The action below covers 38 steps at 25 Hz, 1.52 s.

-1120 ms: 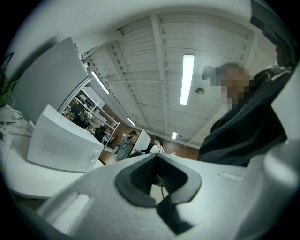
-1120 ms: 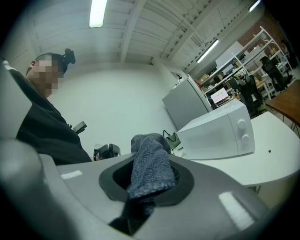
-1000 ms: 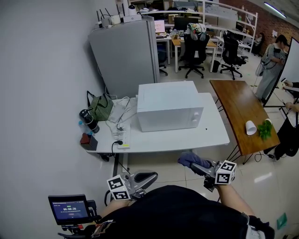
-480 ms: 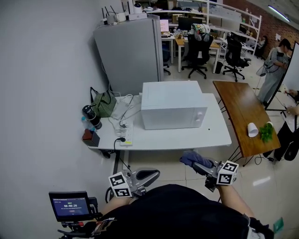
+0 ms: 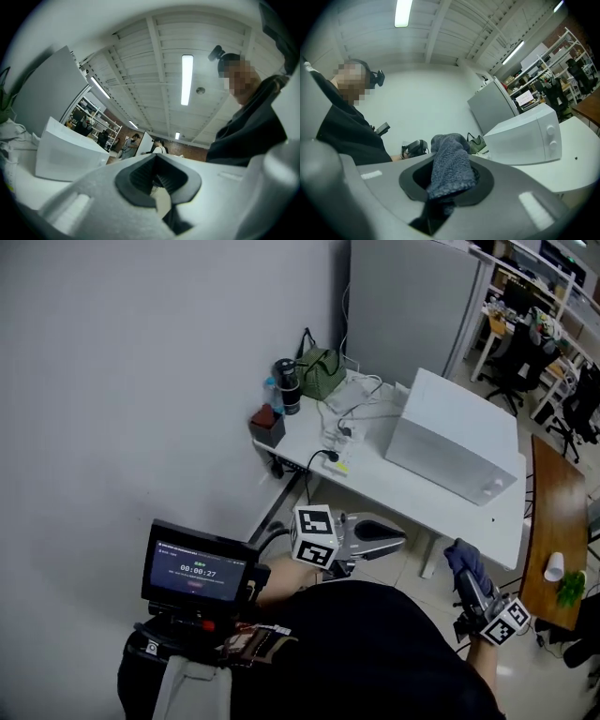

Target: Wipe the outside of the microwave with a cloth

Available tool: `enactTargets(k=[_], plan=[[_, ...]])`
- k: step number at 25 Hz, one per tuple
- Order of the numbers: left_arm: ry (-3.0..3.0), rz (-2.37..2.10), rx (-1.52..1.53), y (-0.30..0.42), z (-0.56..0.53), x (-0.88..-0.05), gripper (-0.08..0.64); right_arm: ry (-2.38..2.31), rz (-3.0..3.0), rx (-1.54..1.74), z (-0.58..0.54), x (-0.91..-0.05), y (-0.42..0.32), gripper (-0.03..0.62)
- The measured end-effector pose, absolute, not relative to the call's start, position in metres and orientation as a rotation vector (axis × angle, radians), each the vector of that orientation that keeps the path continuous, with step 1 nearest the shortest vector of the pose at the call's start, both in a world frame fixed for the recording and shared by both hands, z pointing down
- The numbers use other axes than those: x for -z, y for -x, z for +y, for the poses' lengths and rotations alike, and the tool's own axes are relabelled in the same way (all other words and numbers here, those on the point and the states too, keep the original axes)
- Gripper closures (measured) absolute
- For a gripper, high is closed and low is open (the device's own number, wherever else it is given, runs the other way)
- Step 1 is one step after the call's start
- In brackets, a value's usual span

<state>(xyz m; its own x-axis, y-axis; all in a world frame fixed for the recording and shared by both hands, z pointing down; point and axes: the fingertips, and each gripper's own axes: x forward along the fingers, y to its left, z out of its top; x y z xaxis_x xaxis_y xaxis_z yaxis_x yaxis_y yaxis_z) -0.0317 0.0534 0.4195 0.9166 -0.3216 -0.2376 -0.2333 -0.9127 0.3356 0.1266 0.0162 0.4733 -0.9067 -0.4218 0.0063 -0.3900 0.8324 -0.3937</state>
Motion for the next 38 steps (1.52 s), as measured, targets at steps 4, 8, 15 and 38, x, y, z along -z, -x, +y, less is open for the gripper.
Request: enactTargets(k=[4, 8, 15, 38], plan=[[-2.766, -0.43, 0.423, 0.034, 0.051, -0.42, 0.557, 0.64, 2.942, 0.61, 0.013, -0.472, -0.126, 0.527], [-2.764, -0.434, 0.422, 0.034, 0.05, -0.421, 0.557, 0.622, 2.948, 0.605, 0.009, -0.471, -0.123, 0.526], [-2.767, -0.437, 0.415, 0.033, 0.049, -0.42, 0.558, 0.599, 2.936, 0.603, 0.006, -0.467, -0.122, 0.526], [-2.758, -0.453, 0.424, 0.036, 0.048, -0.42, 0.558, 0.611, 2.985, 0.553, 0.003, -0.468, -0.118, 0.528]])
